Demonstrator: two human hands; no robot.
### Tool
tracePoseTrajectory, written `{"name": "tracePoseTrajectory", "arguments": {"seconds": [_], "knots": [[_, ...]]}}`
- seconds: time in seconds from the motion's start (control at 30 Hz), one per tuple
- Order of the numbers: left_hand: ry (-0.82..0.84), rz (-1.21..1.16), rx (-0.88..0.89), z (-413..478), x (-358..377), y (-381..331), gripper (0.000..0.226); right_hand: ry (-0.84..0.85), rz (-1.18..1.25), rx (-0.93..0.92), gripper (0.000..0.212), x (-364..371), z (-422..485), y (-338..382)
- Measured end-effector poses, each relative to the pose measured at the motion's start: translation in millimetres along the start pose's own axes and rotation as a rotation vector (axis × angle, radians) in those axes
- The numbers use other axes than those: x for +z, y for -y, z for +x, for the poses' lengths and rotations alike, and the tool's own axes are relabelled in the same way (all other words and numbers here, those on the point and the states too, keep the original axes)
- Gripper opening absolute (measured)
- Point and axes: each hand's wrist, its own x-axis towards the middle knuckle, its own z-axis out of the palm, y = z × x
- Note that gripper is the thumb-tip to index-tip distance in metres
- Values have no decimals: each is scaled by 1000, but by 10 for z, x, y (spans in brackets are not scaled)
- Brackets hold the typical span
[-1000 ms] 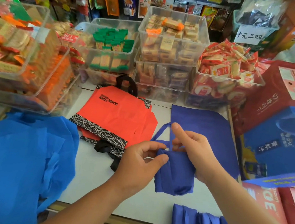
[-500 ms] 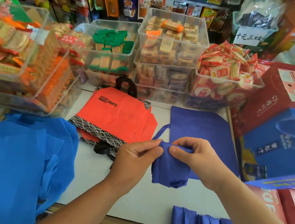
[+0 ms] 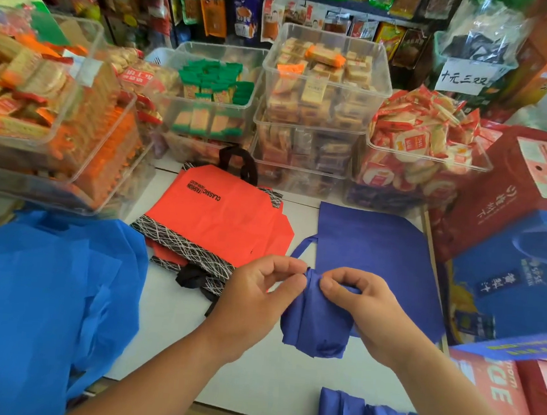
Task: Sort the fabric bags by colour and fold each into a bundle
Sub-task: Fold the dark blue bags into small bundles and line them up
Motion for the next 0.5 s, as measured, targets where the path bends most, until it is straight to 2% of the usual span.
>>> {"name": "tracePoseTrajectory", "arguments": {"seconds": [0.1,0.2,0.5], "knots": [[8,-3,-46,-42,-44,-5,26,41,69,13,29,-53,-25,-23],[139,-42,-128,-107,-47,-24,29,56,121,-20,38,-91,-18,-9],[253,-83,-135,-214,-93,19,42,84,157,-7,22,-77,-30,-65]]}}
